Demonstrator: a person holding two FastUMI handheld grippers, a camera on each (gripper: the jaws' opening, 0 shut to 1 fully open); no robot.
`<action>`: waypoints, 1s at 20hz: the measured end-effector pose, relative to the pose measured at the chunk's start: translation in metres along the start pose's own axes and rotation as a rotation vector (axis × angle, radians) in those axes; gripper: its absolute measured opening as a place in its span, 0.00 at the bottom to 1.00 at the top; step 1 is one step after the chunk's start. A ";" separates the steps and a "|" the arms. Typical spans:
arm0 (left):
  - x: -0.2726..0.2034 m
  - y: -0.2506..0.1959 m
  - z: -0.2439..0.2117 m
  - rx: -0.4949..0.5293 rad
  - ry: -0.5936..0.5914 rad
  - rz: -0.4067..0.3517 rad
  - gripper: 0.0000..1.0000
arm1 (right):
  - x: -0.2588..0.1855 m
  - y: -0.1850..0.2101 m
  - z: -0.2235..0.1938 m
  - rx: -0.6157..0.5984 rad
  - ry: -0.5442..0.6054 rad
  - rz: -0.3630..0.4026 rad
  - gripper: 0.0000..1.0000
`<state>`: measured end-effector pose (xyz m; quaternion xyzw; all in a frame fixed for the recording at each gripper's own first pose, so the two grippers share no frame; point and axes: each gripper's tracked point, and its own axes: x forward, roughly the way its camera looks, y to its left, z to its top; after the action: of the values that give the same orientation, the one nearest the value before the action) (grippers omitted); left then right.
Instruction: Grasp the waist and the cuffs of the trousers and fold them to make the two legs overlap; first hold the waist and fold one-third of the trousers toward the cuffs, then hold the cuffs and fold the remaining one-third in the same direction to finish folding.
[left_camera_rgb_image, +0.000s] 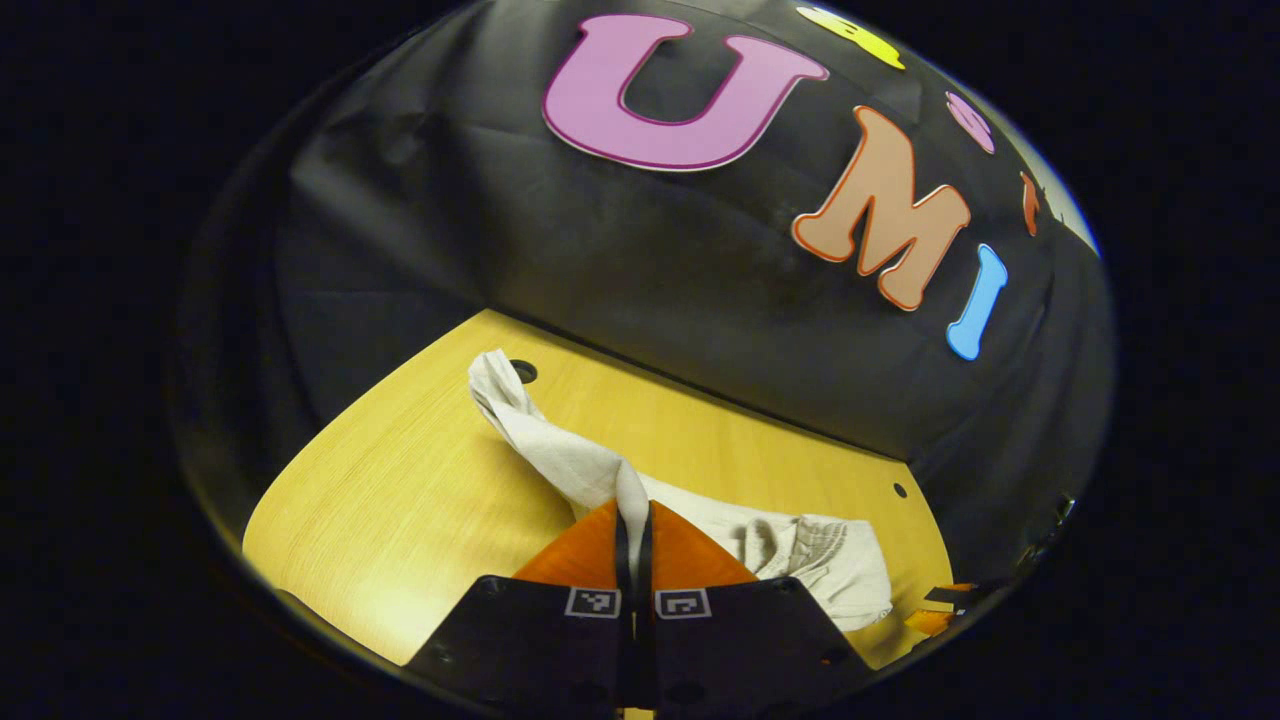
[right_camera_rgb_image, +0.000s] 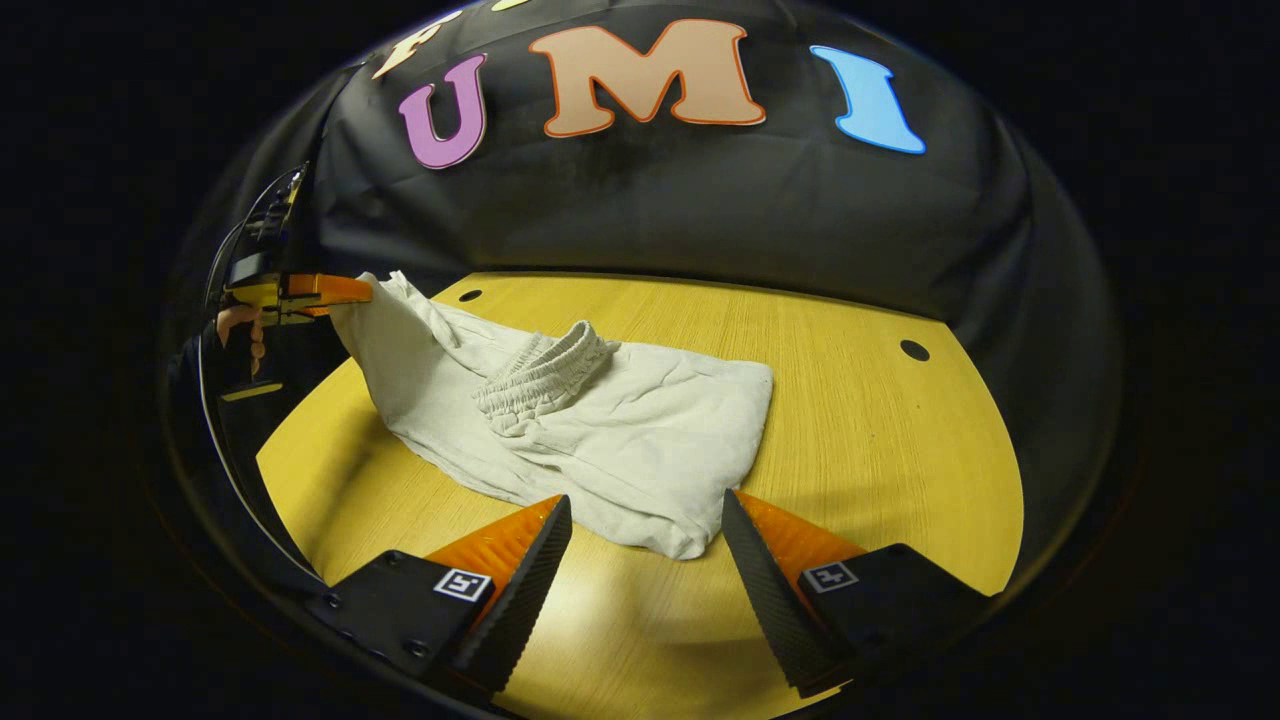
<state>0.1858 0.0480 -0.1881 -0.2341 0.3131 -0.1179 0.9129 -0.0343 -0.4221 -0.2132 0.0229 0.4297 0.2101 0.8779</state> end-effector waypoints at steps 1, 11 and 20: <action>0.001 -0.014 0.003 0.011 -0.007 -0.020 0.00 | -0.004 -0.004 0.000 0.011 -0.007 -0.002 0.97; 0.016 -0.143 0.007 0.141 -0.008 -0.199 0.00 | -0.039 -0.057 -0.024 0.105 -0.016 -0.067 0.97; 0.042 -0.250 -0.028 0.259 0.067 -0.336 0.00 | -0.071 -0.102 -0.042 0.185 -0.029 -0.150 0.97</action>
<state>0.1843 -0.1924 -0.1041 -0.1598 0.2822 -0.3154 0.8918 -0.0694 -0.5488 -0.2090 0.0746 0.4351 0.1031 0.8914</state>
